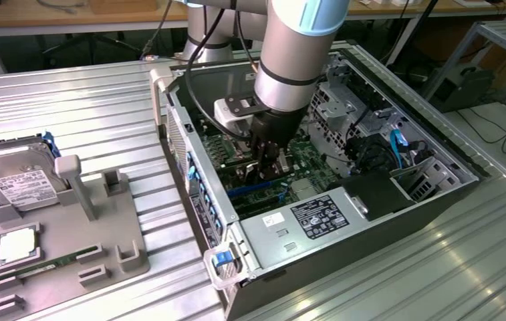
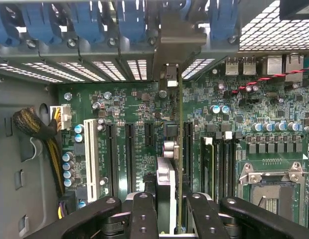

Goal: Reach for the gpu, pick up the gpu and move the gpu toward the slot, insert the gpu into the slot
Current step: 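Insert the gpu into the slot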

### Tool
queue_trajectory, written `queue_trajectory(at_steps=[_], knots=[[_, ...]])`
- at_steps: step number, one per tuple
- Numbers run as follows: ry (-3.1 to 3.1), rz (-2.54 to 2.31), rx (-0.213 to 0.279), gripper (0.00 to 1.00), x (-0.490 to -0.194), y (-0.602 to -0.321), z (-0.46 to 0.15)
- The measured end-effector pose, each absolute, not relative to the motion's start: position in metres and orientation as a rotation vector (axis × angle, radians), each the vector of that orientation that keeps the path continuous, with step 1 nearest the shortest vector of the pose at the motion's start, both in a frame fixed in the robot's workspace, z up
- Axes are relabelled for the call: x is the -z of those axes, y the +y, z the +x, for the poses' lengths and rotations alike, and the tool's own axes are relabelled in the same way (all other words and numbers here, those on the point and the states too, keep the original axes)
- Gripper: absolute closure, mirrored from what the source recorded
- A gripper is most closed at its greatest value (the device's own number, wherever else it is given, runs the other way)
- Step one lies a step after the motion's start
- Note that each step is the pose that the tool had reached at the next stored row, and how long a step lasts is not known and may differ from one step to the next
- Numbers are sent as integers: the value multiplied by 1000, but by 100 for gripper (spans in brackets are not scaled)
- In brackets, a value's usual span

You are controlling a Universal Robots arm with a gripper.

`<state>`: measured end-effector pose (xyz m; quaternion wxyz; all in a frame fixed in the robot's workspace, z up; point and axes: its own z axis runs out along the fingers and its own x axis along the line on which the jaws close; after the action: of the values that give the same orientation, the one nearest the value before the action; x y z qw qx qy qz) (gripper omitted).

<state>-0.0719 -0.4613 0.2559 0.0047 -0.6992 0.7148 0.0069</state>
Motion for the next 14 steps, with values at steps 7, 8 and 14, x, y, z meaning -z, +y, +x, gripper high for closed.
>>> queue_trajectory(at_steps=[7,8,14], knots=[[2239,-2190,-22,72,-254,-461,-72],[2239,-2190,-22,72,-253,-461,-72],[2239,-2190,-23,72,-251,-461,-72]])
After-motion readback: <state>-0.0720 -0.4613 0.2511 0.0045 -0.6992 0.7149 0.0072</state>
